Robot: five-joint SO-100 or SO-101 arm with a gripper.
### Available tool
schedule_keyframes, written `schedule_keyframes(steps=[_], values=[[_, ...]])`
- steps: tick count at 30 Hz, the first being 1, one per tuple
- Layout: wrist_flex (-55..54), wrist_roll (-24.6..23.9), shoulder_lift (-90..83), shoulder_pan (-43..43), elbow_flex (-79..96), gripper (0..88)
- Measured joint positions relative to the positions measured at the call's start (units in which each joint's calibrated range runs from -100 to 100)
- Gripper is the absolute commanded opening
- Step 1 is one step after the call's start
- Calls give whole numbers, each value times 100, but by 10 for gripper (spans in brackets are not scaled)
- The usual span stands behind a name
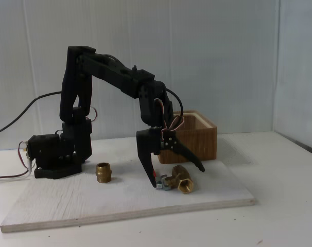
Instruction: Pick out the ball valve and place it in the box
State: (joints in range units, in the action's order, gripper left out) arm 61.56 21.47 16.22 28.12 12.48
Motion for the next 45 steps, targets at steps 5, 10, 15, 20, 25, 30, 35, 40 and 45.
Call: schedule_keyframes(steps=[5, 10, 15, 20, 25, 30, 35, 40, 45], values=[[0, 0, 0, 0, 0, 461], [-17, 0, 0, 0, 54, 361], [-34, 15, -8, -7, 127, 239], [-52, -5, -8, -15, 127, 199], [-52, -5, -8, -15, 127, 199], [-52, -5, -8, -15, 127, 197], [-52, -10, -8, -15, 127, 129], [-52, -10, -8, -15, 118, 8], [-52, -10, -8, -15, 118, 17]])
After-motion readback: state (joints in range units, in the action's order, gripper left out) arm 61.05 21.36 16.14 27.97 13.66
